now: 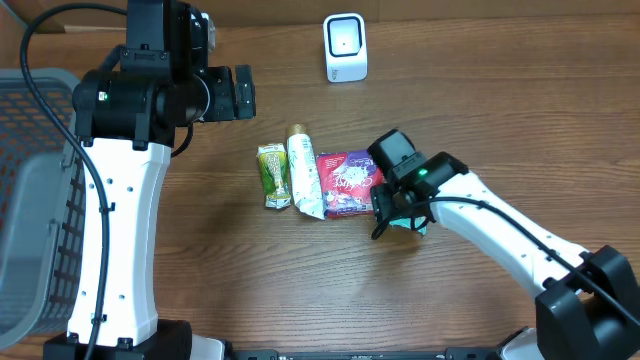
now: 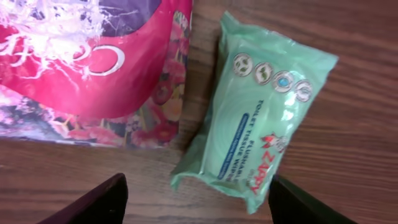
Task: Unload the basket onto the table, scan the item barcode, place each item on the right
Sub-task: 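Close right gripper on the teal wet-wipe pack's edge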
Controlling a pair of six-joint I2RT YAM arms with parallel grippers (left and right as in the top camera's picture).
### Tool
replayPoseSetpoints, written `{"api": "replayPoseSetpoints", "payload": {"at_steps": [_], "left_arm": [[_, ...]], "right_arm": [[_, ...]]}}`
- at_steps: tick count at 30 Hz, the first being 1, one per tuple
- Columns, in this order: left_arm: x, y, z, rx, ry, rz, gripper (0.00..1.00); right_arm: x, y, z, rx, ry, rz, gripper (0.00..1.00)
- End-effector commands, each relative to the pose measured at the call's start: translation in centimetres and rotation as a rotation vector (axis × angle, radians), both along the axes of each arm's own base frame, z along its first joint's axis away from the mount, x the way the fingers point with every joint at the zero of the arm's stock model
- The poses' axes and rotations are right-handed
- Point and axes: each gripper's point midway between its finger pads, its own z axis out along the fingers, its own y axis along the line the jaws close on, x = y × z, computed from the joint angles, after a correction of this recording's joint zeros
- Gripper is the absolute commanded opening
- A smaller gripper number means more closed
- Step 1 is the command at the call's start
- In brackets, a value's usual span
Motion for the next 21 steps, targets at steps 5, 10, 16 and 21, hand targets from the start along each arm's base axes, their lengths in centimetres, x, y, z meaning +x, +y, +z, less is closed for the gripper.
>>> {"api": "replayPoseSetpoints", "payload": {"at_steps": [5,10,16,21], "left_arm": [[0.1,0.0,0.3,0.009,-0.010,-0.005,1.00],[0.1,0.0,0.3,0.009,-0.010,-0.005,1.00],[0.1,0.0,0.3,0.009,-0.010,-0.005,1.00],[0.1,0.0,0.3,0.009,-0.010,-0.005,1.00]], "right_arm": [[-0.1,-1.4,-3.2,-0.178,0.027,0.057,0.70],[-0.4,-1.7,-5.1,-0.210,0.073,0.060,0.68],[-0.3,-1.6,-5.9,-0.209,0.072,0.060,0.63],[-1.2,-2.3,-7.6,-0.214,0.078,0.058,0.63]]}}
